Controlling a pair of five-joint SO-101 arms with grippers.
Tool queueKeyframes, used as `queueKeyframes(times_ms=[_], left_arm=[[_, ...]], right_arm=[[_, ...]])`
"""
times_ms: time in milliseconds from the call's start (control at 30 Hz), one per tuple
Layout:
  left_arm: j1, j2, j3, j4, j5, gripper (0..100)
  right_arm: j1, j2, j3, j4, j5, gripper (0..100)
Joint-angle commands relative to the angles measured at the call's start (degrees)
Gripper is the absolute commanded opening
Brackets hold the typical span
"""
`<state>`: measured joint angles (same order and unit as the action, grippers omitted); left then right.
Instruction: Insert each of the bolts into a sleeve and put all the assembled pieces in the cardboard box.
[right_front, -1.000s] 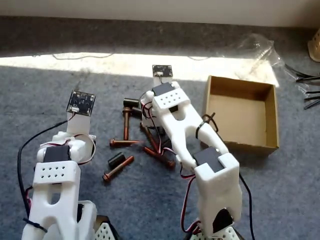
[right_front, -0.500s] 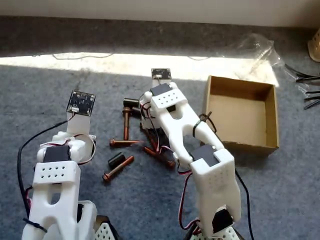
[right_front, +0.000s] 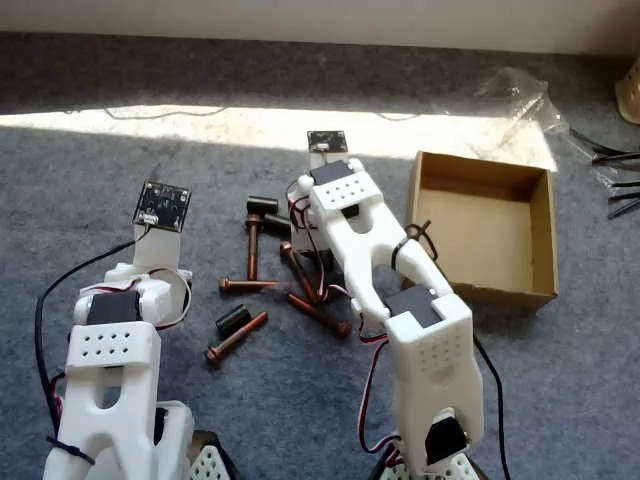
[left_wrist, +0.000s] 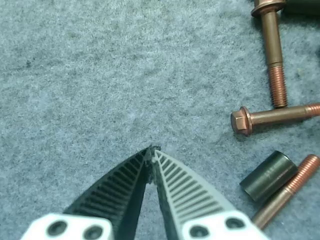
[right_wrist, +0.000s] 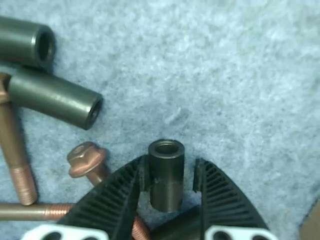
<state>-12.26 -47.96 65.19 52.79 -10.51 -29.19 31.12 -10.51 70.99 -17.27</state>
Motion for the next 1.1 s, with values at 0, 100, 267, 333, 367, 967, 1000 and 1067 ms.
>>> queueKeyframes(times_ms=[0,100,267,333,367,967,1000,1067], left_arm=[[-0.3,-0.2,-0.4,-1.0,0.4,1],[-0.3,-0.2,-0.4,-1.0,0.4,1],[-0.3,-0.2,-0.4,-1.0,0.4,1],[-0.3,-0.2,-0.4,-1.0,0.4,1],[-0.3,-0.2,-0.3,-1.0,0.4,1],[0.0,-0.2,0.4,-1.0,0.4,1],[0.0,-0.2,0.4,-1.0,0.4,1],[0.0,-0.2,0.6,-1.0,0.4,1]], right_arm=[[1.3,-0.5,-2.5,0.1,0.3,14.6],[0.4,-0.5,-2.2,0.0,0.4,7.3],[0.0,-0.5,-2.2,0.1,0.4,1.2],[0.2,-0.5,-2.2,0.0,0.4,0.5],[0.3,-0.5,-2.2,0.0,0.4,0.5],[1.5,-7.2,-10.2,14.0,16.7,0.4],[1.5,-8.6,-10.6,15.1,17.4,0.4],[1.5,-11.3,-10.8,16.7,19.0,0.4]])
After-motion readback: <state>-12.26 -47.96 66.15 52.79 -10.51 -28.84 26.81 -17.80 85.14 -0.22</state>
